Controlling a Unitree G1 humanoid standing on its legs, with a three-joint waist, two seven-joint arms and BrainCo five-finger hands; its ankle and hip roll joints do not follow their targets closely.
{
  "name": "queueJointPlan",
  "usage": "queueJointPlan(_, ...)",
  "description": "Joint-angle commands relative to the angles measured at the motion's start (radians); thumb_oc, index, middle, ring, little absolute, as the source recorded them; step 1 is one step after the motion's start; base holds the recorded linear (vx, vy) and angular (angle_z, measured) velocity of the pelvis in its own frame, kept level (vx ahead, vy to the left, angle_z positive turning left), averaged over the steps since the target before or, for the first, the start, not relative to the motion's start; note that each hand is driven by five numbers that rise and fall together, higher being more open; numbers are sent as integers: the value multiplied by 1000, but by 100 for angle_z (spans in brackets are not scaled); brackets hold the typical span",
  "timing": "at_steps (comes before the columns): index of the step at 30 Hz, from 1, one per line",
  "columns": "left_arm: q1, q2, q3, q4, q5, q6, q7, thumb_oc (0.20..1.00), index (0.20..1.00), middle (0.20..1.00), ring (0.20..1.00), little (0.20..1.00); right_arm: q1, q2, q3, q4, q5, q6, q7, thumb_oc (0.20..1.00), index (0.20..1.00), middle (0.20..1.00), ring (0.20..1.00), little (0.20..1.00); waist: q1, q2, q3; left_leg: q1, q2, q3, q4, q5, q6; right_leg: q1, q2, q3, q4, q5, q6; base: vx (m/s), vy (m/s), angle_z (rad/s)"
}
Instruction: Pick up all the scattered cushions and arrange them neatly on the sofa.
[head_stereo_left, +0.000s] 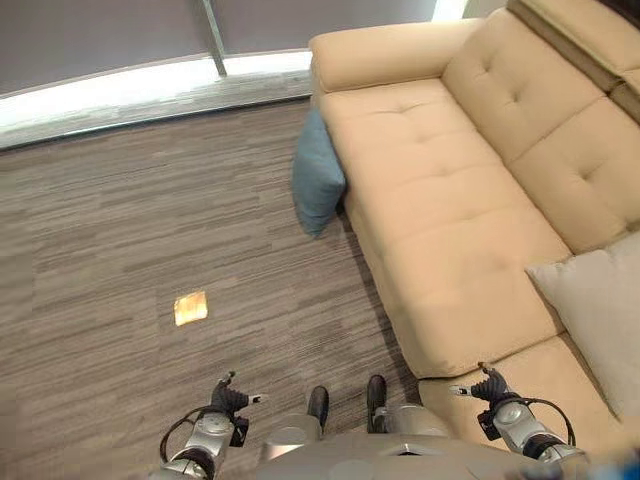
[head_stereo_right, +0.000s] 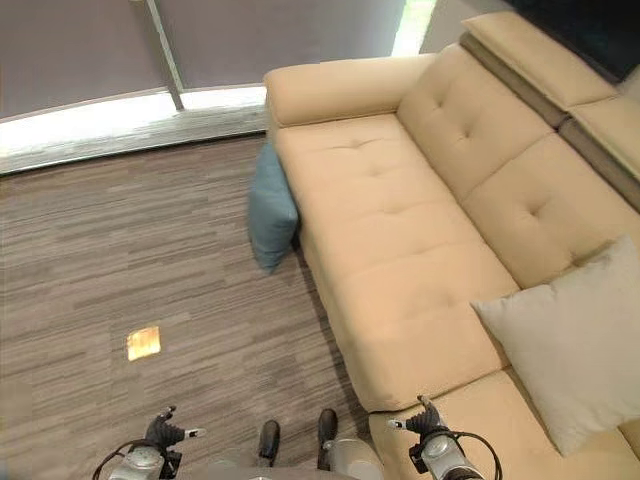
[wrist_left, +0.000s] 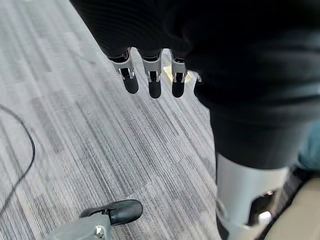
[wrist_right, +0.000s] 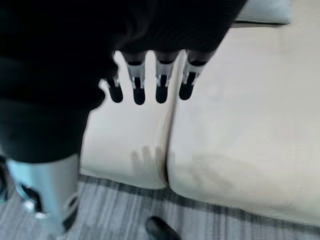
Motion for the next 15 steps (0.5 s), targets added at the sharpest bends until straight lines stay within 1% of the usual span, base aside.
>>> queueJointPlan(1, -24, 3, 8, 12, 35, -15, -2, 1000, 1000, 1000, 1000, 1000, -8, -27, -4, -7, 6, -14, -10, 1000, 1000, 1000, 1000, 1000, -15, -60, -12, -49, -27, 58, 70, -76, -32, -13, -53, -18, 51, -28, 106, 46, -112, 92)
queueJointPlan(2, -22, -6, 3, 7, 32, -14, -3, 1000, 1000, 1000, 1000, 1000, 2, -28, -10, -5, 8, -11, -9, 1000, 1000, 1000, 1000, 1000, -20, -64, -2, -85, -21, 132, 115, -75, -40, 3, -68, -56, 37, -29, 106, -5, -94, 49)
queueJointPlan(3, -19, -8, -1, 1, 37, -12, -4, 1000, 1000, 1000, 1000, 1000, 7, -30, -13, 2, 8, -4, -11, 1000, 1000, 1000, 1000, 1000, -28, -64, -1, -113, -1, 257, 147, -78, -35, 13, -77, -87, 24, -27, 108, -41, -46, 127)
queueJointPlan(5, -9, -7, 3, 1, 46, -7, -11, 1000, 1000, 1000, 1000, 1000, 11, -26, -13, 22, -1, 8, -13, 1000, 1000, 1000, 1000, 1000, -39, -61, -18, -107, 14, 362, 144, -86, -22, 21, -73, -105, 11, -26, 109, 63, -4, 159)
queueJointPlan(6, -1, -5, 11, 3, 43, -5, -15, 1000, 1000, 1000, 1000, 1000, 10, -21, -9, 30, -6, 11, -12, 1000, 1000, 1000, 1000, 1000, -36, -61, -25, -99, 12, 363, 133, -90, -18, 25, -68, -103, 10, -27, 109, 152, 24, 42)
queueJointPlan(9, 21, 4, 50, 25, 24, 3, -15, 1000, 1000, 1000, 1000, 1000, 7, 1, 1, 32, -13, 16, -13, 1000, 1000, 1000, 1000, 1000, -26, -72, -44, -65, 9, 359, 88, -88, -7, 32, -65, -100, 29, -38, 117, 136, 71, -29)
queueJointPlan(11, 34, 9, 60, 27, 24, 2, -12, 1000, 1000, 1000, 1000, 1000, 2, 10, 19, 25, -29, 18, -10, 1000, 1000, 1000, 1000, 1000, -13, -77, -47, -50, 3, 355, 68, -90, 3, 25, -69, -92, 70, -49, 122, 71, 137, -13)
queueJointPlan(13, 37, 16, 72, 30, 20, 3, -11, 1000, 1000, 1000, 1000, 1000, 0, 18, 25, 17, -31, 17, -10, 1000, 1000, 1000, 1000, 1000, -3, -80, -45, -41, -1, 350, 62, -95, 13, 9, -74, -86, 125, -60, 127, 52, 126, -10)
queueJointPlan(15, 31, 29, 76, 22, 18, 4, -10, 1000, 1000, 1000, 1000, 1000, -14, 22, 39, 10, -45, 20, -3, 1000, 1000, 1000, 1000, 1000, 3, -74, -29, -25, -5, 338, 56, -102, 30, -43, -92, -72, 259, -54, 147, 56, 145, -8)
